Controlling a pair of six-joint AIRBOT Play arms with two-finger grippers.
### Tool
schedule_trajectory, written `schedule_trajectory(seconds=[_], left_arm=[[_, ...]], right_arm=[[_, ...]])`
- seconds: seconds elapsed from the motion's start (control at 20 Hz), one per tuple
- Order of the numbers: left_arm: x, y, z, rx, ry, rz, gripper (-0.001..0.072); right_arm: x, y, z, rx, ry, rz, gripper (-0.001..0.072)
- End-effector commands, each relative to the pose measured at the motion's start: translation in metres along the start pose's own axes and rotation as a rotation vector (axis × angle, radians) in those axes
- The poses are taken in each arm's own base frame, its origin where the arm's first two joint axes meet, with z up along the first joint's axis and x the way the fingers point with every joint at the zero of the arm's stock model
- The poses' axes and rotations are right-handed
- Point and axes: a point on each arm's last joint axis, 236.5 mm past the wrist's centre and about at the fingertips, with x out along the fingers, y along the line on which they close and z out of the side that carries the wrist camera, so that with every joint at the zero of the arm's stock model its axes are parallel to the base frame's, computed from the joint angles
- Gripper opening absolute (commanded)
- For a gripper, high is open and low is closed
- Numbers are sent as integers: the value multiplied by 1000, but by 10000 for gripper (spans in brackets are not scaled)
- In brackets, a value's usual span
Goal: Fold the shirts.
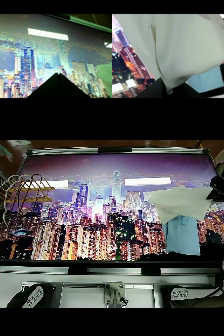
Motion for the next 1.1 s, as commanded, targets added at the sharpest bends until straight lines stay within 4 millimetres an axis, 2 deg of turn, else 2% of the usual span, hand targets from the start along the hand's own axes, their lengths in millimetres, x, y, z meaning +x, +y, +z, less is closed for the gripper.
schedule_trajectory(seconds=[0.0, 0.1, 0.2, 0.45, 0.5, 0.55, 0.65, 0.75, 0.85, 0.95, 1.05], left_arm=[[0, 0, 0, 18, 1, 0, 30], [0, 0, 0, 34, 1, 0, 30], [0, 0, 0, 38, 1, 0, 30], [0, 0, 0, 45, 1, 0, 30], [0, 0, 0, 45, 0, 0, 30], [0, 0, 0, 44, 0, 0, 30], [0, 0, 0, 44, 0, 0, 30], [0, 0, 0, 43, 1, 0, 30], [2, 1, -1, 41, 4, 0, 30], [4, 4, -2, 44, 11, 1, 30], [13, 8, -9, 127, 44, 10, 28]], right_arm=[[-1, -10, -23, 74, 65, -39, 62], [2, -12, -40, 89, 98, -48, 62], [9, -25, -63, 134, 147, -97, 62], [56, -43, -152, 211, 378, -147, 89], [65, -45, -164, 225, 393, -152, 264], [71, -47, -172, 221, 410, -152, 577], [69, -57, -180, 205, 436, -196, 600], [57, -73, -176, 193, 420, -272, 600], [40, -76, -151, 152, 327, -284, 599], [15, -65, -100, 88, 120, -243, 599], [-27, -33, -31, 36, -185, -135, 599]])
